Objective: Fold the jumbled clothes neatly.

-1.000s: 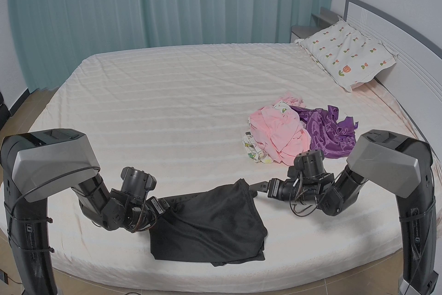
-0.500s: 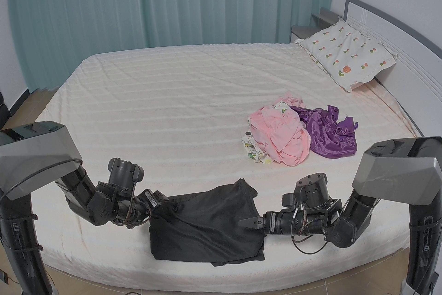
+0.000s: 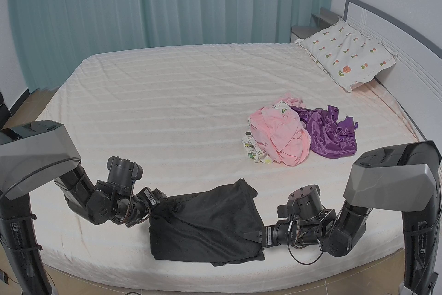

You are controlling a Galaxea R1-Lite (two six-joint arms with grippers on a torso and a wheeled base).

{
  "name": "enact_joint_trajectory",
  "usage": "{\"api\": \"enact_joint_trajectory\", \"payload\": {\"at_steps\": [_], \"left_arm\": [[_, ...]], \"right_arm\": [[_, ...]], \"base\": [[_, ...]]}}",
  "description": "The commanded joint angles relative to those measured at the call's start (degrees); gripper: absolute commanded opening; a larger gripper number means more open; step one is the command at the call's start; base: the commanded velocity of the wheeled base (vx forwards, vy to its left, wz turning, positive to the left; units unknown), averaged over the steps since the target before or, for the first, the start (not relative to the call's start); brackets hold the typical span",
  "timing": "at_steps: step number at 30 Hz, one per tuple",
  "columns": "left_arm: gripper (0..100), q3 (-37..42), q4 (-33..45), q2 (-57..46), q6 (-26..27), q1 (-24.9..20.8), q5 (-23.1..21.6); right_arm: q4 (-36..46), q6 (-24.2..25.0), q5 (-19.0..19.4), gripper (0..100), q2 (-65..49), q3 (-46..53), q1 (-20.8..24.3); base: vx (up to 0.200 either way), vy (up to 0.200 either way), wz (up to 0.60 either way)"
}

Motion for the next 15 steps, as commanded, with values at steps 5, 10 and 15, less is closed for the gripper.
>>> {"api": "enact_joint_trajectory", "payload": {"at_steps": [5,10,15], "left_arm": [[100,-0.4,0.1,0.3,0.0,-0.1,0.0],[100,-0.4,0.2,0.2,0.0,0.0,0.0],[100,0.2,0.6,0.1,0.0,-0.5,0.0]], "right_arm": [[0.4,-0.8,-0.7,0,-1.4,2.8,0.2],[0.1,-0.9,-0.6,0,-3.9,6.2,0.1],[0.1,-1.4,-0.3,0,-4.8,8.0,-1.3]], "base": [[0.000,0.000,0.00],[0.000,0.000,0.00],[0.000,0.000,0.00]]}}
